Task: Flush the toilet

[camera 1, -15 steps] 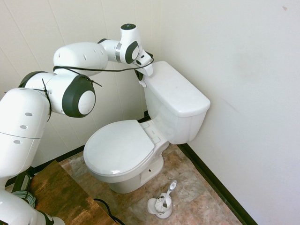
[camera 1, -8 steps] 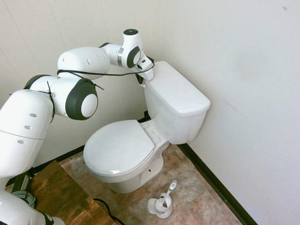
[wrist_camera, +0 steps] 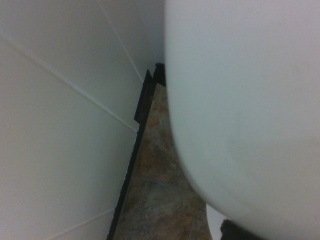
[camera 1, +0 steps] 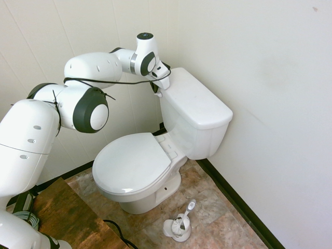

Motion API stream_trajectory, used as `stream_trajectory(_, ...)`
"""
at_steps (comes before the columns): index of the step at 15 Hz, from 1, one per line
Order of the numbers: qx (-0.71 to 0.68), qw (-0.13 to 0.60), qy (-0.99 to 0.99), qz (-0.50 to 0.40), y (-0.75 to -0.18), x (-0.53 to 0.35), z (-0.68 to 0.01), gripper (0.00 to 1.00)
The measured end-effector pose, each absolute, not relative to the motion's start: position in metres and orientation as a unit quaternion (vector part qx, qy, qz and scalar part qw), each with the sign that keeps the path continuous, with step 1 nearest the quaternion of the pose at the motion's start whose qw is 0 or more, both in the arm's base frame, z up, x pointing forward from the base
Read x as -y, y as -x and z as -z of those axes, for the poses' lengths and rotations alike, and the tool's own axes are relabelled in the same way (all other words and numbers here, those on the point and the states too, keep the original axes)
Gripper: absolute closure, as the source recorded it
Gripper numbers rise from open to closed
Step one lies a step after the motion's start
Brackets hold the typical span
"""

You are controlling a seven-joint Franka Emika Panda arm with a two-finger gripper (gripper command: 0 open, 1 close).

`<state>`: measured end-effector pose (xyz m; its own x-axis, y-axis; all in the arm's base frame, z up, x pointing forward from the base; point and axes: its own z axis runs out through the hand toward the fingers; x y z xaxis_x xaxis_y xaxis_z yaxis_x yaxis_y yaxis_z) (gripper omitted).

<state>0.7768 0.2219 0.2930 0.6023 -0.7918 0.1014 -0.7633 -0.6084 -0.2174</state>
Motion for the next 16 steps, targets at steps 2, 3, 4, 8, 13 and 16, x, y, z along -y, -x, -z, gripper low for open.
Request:
stream_trajectory(2,-0.434,0.081,0.892,0.100,-0.776,-0.225,-0.309,1.00)
stream_trajectory(3,-0.432,0.084,0.892,0.104,-0.774,-0.226,-0.321,1.00)
stream_trajectory(4,-0.431,0.086,0.892,0.109,-0.773,-0.225,-0.334,1.00)
stream_trajectory(8,-0.432,0.072,0.891,0.118,-0.759,-0.210,-0.365,1.00)
stream_trajectory(13,-0.433,0.059,0.894,0.104,-0.727,-0.193,-0.382,1.00)
stream_trajectory(16,-0.437,0.055,0.892,0.102,-0.707,-0.175,-0.387,1.00)
